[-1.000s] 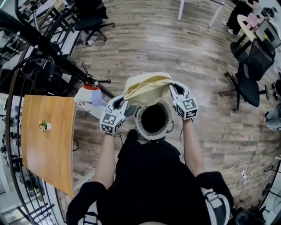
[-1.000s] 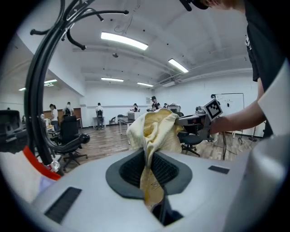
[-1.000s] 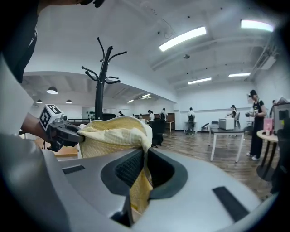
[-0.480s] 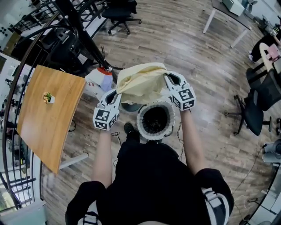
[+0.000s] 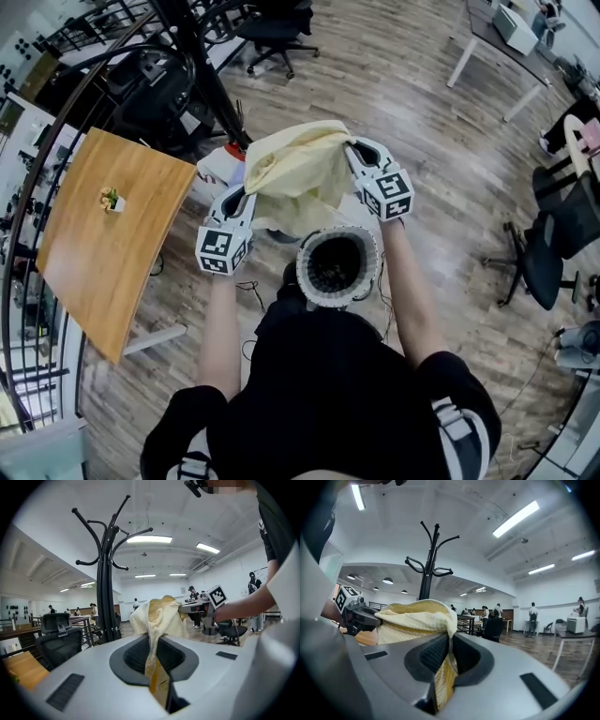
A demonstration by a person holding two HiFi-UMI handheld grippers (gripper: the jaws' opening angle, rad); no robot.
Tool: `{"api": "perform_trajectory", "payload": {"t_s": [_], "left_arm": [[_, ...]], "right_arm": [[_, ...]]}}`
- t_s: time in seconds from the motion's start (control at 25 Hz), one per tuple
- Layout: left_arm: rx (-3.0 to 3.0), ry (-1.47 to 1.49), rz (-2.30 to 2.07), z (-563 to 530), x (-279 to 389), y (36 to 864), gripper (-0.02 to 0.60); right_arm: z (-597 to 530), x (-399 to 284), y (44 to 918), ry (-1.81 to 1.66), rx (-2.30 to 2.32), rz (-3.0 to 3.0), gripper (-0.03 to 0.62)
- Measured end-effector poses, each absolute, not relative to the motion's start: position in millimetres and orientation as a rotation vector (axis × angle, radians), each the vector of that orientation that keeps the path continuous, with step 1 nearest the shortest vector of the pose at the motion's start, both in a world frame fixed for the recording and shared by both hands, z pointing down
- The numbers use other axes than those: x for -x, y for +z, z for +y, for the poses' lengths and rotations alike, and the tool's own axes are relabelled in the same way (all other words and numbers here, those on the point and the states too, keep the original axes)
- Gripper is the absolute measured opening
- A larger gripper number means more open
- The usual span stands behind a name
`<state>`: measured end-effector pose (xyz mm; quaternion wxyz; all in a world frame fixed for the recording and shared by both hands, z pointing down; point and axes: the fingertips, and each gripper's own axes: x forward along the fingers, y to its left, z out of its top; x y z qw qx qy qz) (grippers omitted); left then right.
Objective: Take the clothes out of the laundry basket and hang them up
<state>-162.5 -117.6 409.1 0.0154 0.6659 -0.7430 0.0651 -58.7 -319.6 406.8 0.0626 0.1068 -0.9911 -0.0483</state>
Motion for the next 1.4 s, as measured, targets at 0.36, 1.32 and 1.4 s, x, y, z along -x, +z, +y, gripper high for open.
{"api": "perform_trajectory", "payload": {"t_s": [0.36, 1.32, 1.4], "left_arm": [[-2.072, 0.192, -2.303, -135.1, 211.2, 408.3, 0.051], [-2.002, 0.215, -2.256, -162.1, 280.7, 443.1, 0.052], [-1.995, 0.216, -2.239, -163.7, 280.0, 449.3, 0.052]], "right_arm": [[-343.2, 120.3, 402.4, -0.142, -0.325, -2.995, 0.035], [-369.4, 226.5, 488.3, -0.004, -0.245, -2.86, 0.036], [-364.4, 223.4, 508.9, 0.008, -0.228, -2.82, 0.037]]}}
